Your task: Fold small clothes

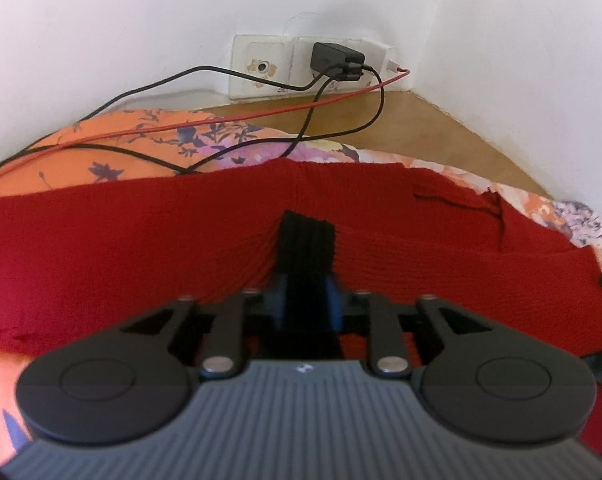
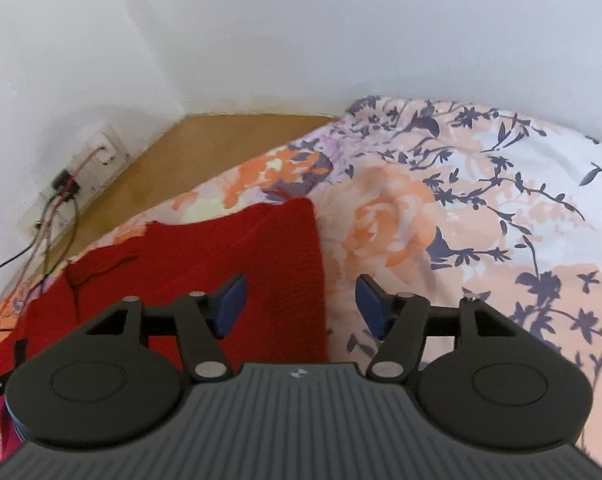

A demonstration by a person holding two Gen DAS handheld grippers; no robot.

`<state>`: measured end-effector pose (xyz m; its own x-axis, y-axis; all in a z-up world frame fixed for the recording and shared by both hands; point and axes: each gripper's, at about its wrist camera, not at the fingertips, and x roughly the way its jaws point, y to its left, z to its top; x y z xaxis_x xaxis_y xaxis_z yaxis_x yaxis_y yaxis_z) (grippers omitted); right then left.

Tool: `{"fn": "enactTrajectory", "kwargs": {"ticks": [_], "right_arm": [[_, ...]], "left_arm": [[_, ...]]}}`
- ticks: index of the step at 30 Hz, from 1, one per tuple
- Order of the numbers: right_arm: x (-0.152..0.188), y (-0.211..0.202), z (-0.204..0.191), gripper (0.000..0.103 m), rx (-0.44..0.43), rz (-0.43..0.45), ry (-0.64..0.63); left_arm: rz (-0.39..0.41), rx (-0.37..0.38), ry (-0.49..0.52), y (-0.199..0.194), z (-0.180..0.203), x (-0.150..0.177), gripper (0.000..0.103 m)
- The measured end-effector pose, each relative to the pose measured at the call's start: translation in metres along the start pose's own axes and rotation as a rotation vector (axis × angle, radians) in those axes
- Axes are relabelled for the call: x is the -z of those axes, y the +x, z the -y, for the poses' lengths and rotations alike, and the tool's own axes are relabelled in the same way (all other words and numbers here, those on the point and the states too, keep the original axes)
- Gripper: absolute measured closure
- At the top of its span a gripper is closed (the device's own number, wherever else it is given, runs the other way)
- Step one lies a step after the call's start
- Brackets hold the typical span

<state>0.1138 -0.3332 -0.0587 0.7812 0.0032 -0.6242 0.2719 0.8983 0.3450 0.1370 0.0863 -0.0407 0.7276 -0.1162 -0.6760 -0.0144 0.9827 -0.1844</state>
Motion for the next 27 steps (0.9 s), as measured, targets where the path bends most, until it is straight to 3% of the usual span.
{"fn": "enactTrajectory", "kwargs": {"ticks": [1,2,7,17,27], "right_arm": [[0.001,-0.007,-0.001,0.033,-0.006,0.001,-0.001],[0.002,-0.014,-0.004,0.032,-0.011,0.004,-0.003],[0.013,-0.047,-0.019,0.027,-0.046,0.005,-0.033],[0.042,-0.084,-0.056,0.023,-0.131,-0.027,-0.055],[0.075,-0.093,-0.087,0.021,-0.143,-0.060,-0.038]], "left_arm": [[-0.001,-0.019,-0.001,-0.004,0.000,0.000,0.054],[0.004,-0.045,0.004,-0.008,0.000,0.000,0.052],[-0.007,-0.098,-0.006,-0.030,-0.011,0.001,0.051],[0.000,-0.228,-0.106,-0.076,-0.072,0.007,0.047],[-0.031,-0.228,-0.248,-0.087,-0.135,0.018,0.046]]}}
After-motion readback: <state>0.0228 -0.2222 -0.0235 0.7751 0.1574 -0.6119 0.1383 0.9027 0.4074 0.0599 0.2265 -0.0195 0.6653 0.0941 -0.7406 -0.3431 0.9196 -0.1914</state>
